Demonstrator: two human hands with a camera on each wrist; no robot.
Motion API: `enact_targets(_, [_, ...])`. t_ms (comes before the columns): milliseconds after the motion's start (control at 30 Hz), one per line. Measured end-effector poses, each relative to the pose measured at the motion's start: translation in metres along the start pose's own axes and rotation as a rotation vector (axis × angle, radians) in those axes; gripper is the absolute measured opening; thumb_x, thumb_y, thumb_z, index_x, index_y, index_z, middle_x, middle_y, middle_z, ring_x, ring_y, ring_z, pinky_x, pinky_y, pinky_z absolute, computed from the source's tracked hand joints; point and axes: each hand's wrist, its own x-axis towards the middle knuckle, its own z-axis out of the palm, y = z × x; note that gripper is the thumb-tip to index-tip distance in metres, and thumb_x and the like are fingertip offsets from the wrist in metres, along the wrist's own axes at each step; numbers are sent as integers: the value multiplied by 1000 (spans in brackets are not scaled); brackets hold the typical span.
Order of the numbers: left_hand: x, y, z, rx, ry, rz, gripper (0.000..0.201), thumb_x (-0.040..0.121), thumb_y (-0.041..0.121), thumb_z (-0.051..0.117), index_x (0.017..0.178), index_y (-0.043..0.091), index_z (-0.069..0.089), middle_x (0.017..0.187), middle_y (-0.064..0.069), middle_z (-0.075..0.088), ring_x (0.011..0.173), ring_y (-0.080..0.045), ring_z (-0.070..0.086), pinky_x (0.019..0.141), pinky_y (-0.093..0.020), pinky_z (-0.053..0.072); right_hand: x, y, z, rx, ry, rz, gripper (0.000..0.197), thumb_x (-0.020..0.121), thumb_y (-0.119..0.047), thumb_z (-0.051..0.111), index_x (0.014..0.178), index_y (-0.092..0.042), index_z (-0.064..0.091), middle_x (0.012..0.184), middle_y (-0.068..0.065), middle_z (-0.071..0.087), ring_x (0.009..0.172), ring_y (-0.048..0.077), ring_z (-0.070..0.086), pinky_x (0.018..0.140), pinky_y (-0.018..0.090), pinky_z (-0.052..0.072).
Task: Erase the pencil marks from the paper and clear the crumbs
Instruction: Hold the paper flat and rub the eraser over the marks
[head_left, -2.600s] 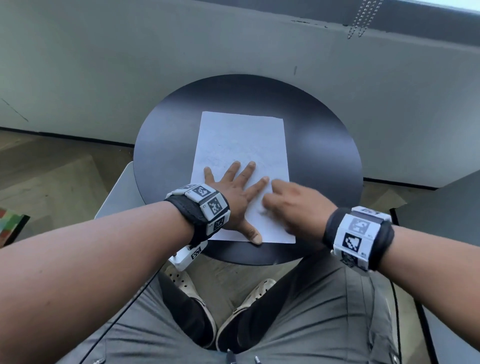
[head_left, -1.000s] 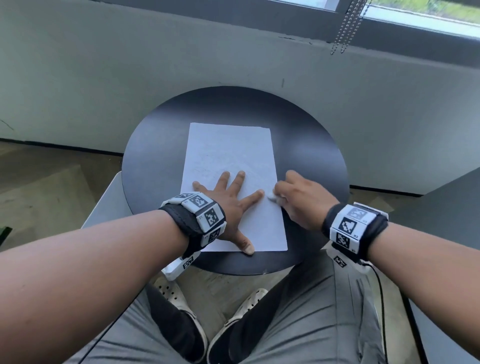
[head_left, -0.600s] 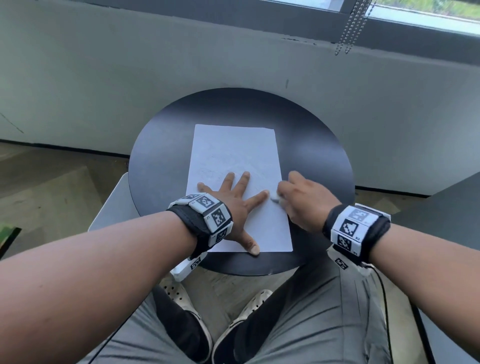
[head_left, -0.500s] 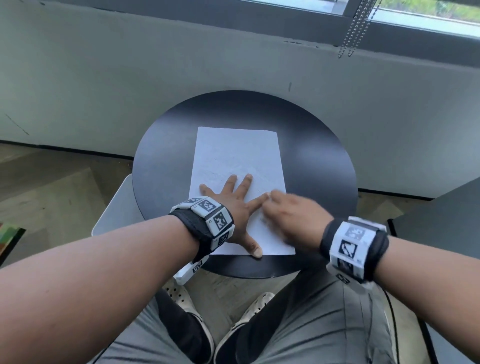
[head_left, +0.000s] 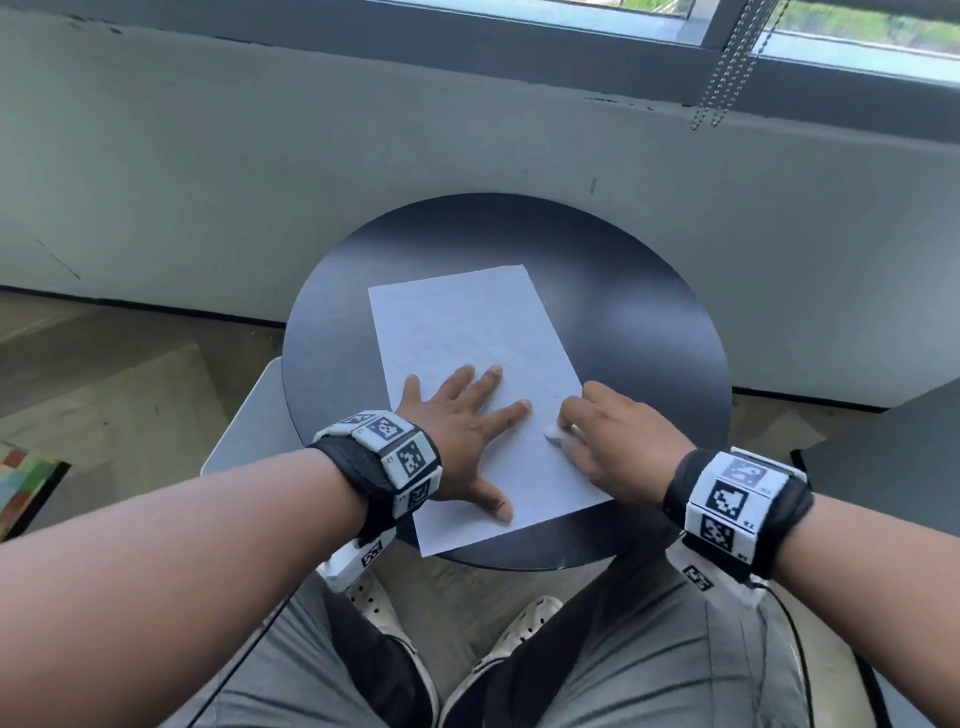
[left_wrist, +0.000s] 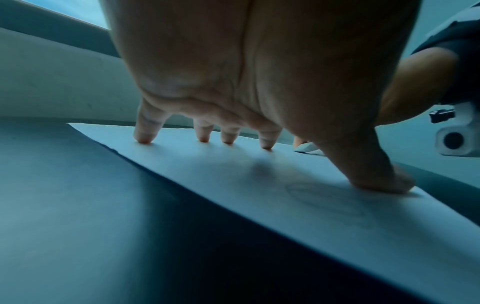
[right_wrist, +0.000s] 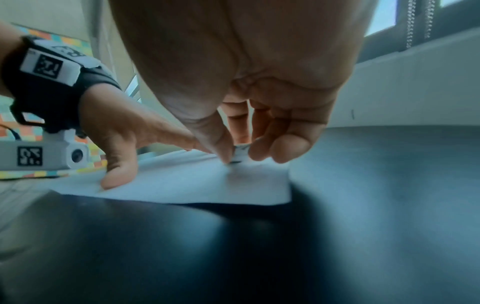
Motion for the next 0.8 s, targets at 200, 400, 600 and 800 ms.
enact_targets(200, [2,2,2,-7,-17,-18,129,57,97,55,153,50,-17,164,6,-32,152,-27,-24,112,-76,8,-33,-35,10,4,-53,-309,9,93,-26,48,88,-18,46,87,-2,33,61,23,34,51,37,38])
enact_targets(400, [2,4,-3,6,-45,-21,134,56,94,62,153,48,-19,164,3,-32,152,-29,-23,110,-79,9,-2,3,-1,10,59,-14,27,99,-42,43,97,-16,51,95,1,41,76,29,53,70,44,49])
enact_targets(600, [2,5,-6,25,-69,-23,136,57,92,65,153,47,-20,162,3,-35,152,-30,-25,109,-80,10,-37,-29,5,17,-70,-329,14,96,-29,46,93,-16,50,90,0,38,65,22,37,55,36,37])
enact_targets(800, [2,5,-9,41,-81,-25,139,54,93,65,153,46,-21,162,2,-35,152,-30,-24,109,-80,11,-5,-7,0,20,78,-94,28,99,-38,42,97,-13,53,96,4,42,76,29,52,69,39,45])
